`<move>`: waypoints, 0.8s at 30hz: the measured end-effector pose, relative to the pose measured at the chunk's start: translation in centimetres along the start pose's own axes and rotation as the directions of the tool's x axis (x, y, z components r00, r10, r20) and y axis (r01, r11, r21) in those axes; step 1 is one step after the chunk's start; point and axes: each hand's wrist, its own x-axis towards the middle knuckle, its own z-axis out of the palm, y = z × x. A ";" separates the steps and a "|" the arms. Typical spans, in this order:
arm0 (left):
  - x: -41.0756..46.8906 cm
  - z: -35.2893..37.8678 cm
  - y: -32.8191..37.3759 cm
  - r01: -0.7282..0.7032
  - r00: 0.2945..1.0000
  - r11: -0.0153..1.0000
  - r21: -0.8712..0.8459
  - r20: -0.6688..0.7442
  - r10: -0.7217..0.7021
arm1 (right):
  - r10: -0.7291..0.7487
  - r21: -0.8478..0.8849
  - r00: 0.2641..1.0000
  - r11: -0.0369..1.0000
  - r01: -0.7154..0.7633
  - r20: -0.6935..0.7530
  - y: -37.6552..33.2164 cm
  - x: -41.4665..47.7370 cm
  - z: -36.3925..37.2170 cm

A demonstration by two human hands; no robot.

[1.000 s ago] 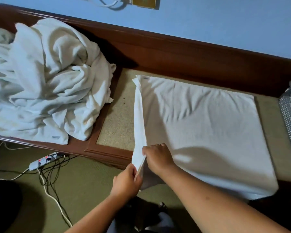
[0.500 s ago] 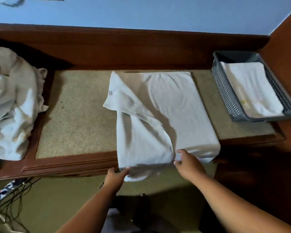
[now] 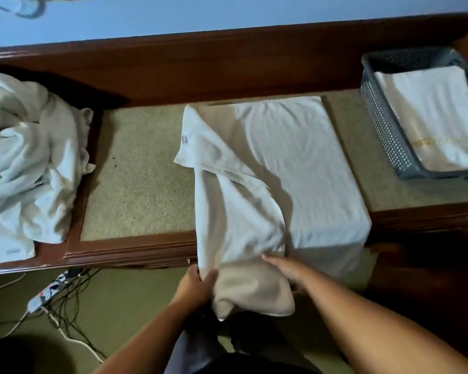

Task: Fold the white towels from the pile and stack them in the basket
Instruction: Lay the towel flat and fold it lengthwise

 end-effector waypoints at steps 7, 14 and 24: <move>-2.3 -0.2 -1.7 0.123 0.987 0.983 -0.136 0.118 -0.107 | 0.051 0.111 0.988 0.992 -0.067 0.144 3.0 -7.3 2.3; -5.4 1.2 -2.9 -0.073 0.995 0.979 -0.189 -0.087 0.057 | 0.039 0.023 0.994 0.999 -0.037 -0.099 4.3 -9.4 1.6; -7.7 2.6 -3.6 -0.347 0.937 0.937 -0.047 -0.054 0.344 | -0.002 0.294 0.994 0.955 0.034 -0.110 3.0 -13.1 2.1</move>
